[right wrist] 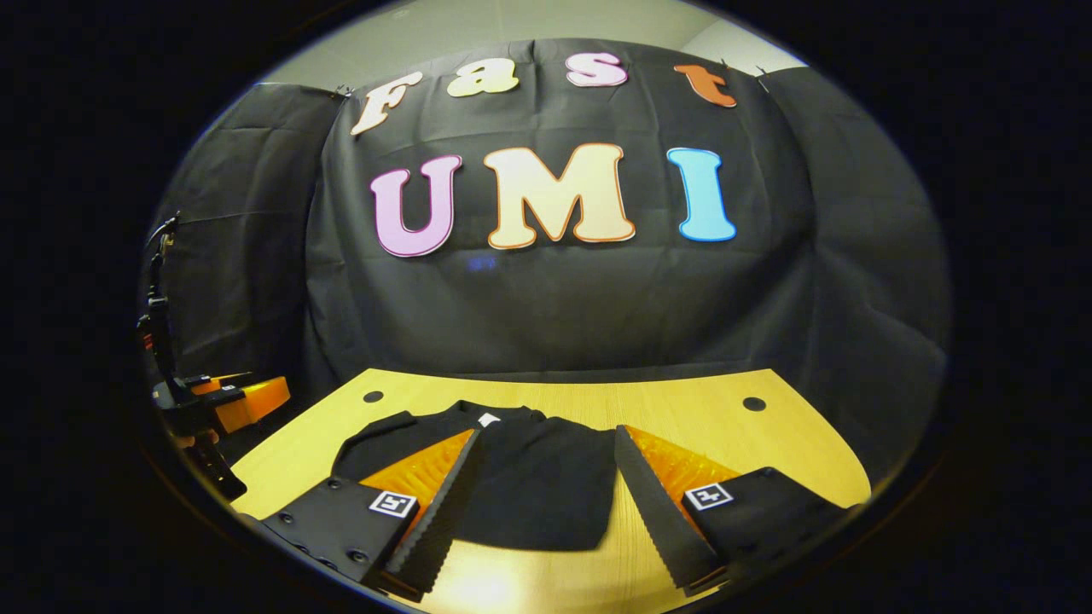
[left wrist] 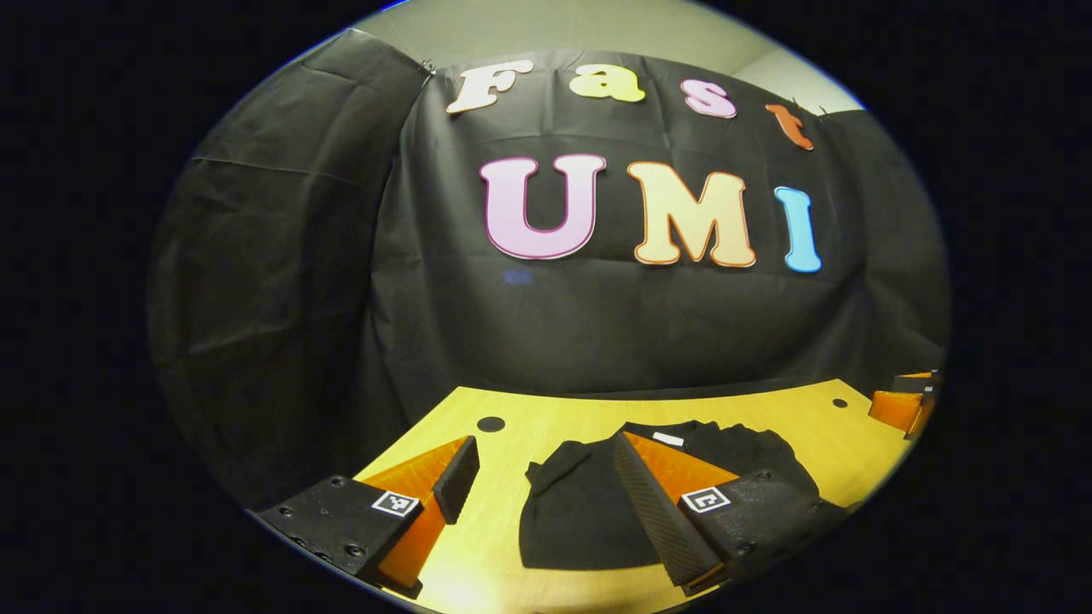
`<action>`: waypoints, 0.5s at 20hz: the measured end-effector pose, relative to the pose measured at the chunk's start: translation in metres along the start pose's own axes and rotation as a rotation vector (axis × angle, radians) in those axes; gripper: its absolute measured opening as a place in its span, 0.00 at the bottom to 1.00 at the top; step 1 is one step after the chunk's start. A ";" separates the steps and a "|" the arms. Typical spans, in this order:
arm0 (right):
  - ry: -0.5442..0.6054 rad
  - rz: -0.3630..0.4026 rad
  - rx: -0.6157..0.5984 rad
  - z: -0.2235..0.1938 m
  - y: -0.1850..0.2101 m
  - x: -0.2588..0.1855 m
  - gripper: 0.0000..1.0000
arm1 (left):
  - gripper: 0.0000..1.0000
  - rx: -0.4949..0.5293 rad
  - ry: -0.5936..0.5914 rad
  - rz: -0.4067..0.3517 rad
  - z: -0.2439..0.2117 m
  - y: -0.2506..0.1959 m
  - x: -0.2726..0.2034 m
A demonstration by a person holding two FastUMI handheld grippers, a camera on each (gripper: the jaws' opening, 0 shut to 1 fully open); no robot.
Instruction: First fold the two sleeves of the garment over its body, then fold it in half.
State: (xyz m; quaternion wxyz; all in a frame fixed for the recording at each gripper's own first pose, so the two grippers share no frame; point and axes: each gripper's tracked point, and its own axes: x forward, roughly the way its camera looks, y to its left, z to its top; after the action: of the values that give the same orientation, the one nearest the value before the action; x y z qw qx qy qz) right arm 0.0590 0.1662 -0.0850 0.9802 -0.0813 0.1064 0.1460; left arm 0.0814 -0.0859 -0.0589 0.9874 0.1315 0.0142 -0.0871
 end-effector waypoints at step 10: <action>-0.057 -0.016 0.023 -0.047 0.039 -0.141 0.93 | 0.97 0.013 -0.012 -0.033 -0.015 0.030 -0.130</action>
State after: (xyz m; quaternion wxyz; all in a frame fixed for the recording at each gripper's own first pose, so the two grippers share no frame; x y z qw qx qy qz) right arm -0.0931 0.1558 -0.1022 0.9848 -0.0667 0.0795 0.1393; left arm -0.0409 -0.0314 -0.0585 0.9850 0.1372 0.0101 -0.1043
